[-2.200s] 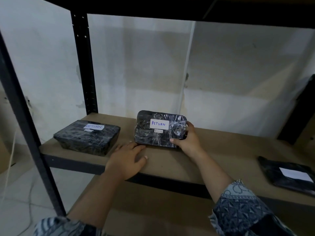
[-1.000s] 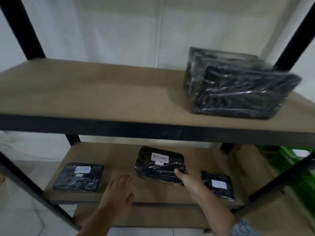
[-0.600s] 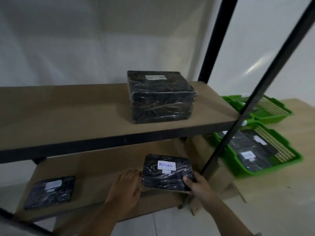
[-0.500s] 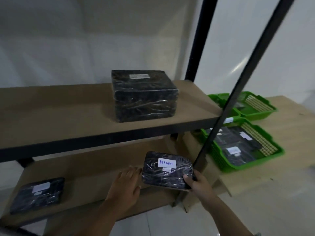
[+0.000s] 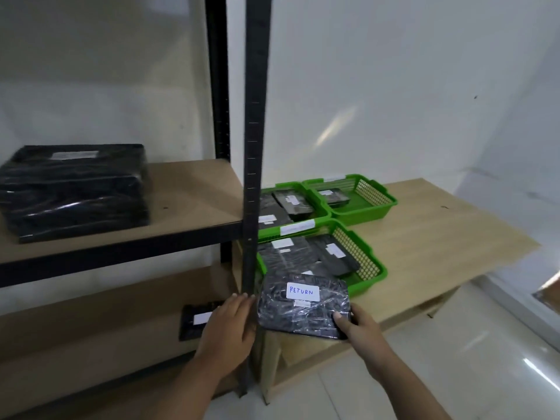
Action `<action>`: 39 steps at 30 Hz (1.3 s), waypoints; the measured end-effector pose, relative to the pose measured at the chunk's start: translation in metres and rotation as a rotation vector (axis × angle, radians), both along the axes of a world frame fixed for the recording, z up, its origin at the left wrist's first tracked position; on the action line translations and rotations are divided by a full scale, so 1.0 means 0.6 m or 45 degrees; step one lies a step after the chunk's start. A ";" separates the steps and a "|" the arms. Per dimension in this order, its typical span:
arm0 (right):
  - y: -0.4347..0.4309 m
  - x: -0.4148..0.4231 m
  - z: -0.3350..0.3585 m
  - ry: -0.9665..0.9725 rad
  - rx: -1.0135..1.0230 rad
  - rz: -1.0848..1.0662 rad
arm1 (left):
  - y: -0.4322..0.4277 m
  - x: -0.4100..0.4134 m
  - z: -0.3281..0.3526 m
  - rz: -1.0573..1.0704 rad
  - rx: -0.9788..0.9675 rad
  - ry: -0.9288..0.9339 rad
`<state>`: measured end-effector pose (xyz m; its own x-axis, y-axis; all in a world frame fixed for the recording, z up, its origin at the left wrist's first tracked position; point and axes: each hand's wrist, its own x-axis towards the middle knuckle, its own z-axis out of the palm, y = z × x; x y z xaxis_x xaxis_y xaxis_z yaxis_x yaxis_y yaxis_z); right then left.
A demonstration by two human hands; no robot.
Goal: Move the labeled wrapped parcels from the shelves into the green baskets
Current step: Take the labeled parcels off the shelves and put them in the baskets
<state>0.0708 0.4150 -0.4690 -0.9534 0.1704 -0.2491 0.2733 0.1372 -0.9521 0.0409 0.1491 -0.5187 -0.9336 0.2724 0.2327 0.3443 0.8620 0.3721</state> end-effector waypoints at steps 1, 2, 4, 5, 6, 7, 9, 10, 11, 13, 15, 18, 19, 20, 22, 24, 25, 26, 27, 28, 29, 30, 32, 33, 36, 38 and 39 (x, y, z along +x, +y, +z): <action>0.025 -0.006 0.003 0.000 0.003 -0.014 | 0.028 -0.006 0.004 0.000 0.025 -0.010; 0.048 -0.013 0.007 -0.003 0.007 -0.025 | 0.055 -0.011 0.008 -0.008 0.037 -0.026; 0.090 -0.029 0.015 0.007 0.014 -0.047 | 0.100 -0.026 0.015 -0.041 0.035 -0.044; 0.108 -0.038 0.018 0.014 0.018 -0.057 | 0.117 -0.036 0.018 -0.055 0.032 -0.041; 0.124 -0.047 0.021 0.018 0.028 -0.068 | 0.134 -0.046 0.022 -0.062 0.030 -0.039; 0.140 -0.057 0.024 0.018 0.044 -0.078 | 0.149 -0.059 0.024 -0.063 0.032 -0.046; 0.168 -0.078 0.028 0.017 0.069 -0.107 | 0.180 -0.087 0.029 -0.060 0.052 -0.049; 0.182 -0.091 0.030 0.017 0.074 -0.124 | 0.195 -0.103 0.031 -0.061 0.062 -0.050; 0.194 -0.105 0.032 0.014 0.079 -0.143 | 0.209 -0.119 0.033 -0.062 0.066 -0.057; 0.220 -0.138 0.035 0.010 0.086 -0.169 | 0.239 -0.154 0.035 -0.067 0.069 -0.065; 0.244 -0.178 0.040 0.016 0.090 -0.181 | 0.267 -0.191 0.036 -0.066 0.062 -0.057; 0.279 -0.244 0.048 0.023 0.105 -0.193 | 0.309 -0.256 0.035 -0.066 0.031 -0.061; 0.290 -0.268 0.051 0.026 0.106 -0.205 | 0.321 -0.279 0.034 -0.060 0.024 -0.071; 0.300 -0.292 0.053 0.031 0.104 -0.216 | 0.332 -0.303 0.034 -0.054 0.020 -0.077; 0.319 -0.339 0.058 0.013 0.104 -0.230 | 0.352 -0.349 0.037 -0.059 0.014 -0.088; 0.338 -0.382 0.062 0.009 0.099 -0.242 | 0.368 -0.393 0.041 -0.075 0.008 -0.073; 0.350 -0.407 0.062 0.010 0.099 -0.242 | 0.378 -0.419 0.043 -0.074 0.011 -0.060; 0.358 -0.424 0.063 0.010 0.099 -0.242 | 0.385 -0.436 0.047 -0.066 0.020 -0.048; 0.366 -0.442 0.062 0.011 0.100 -0.243 | 0.391 -0.450 0.049 -0.055 0.028 -0.042; 0.377 -0.464 0.060 0.006 0.104 -0.238 | 0.402 -0.467 0.048 -0.044 0.030 -0.047; 0.388 -0.486 0.055 -0.001 0.103 -0.228 | 0.411 -0.481 0.045 -0.039 0.024 -0.059; 0.397 -0.507 0.052 -0.012 0.094 -0.215 | 0.420 -0.495 0.042 -0.038 0.015 -0.071; 0.415 -0.558 0.045 -0.026 0.077 -0.175 | 0.436 -0.528 0.036 -0.021 -0.007 -0.077; 0.426 -0.585 0.042 -0.026 0.080 -0.154 | 0.444 -0.545 0.034 0.005 -0.018 -0.074; 0.456 -0.673 0.031 -0.027 0.091 -0.083 | 0.471 -0.589 0.027 0.133 -0.053 -0.109; 0.472 -0.731 0.023 -0.041 0.099 -0.021 | 0.487 -0.613 0.021 0.196 -0.056 -0.128; 0.478 -0.757 0.019 -0.053 0.118 0.017 | 0.495 -0.625 0.016 0.219 -0.056 -0.142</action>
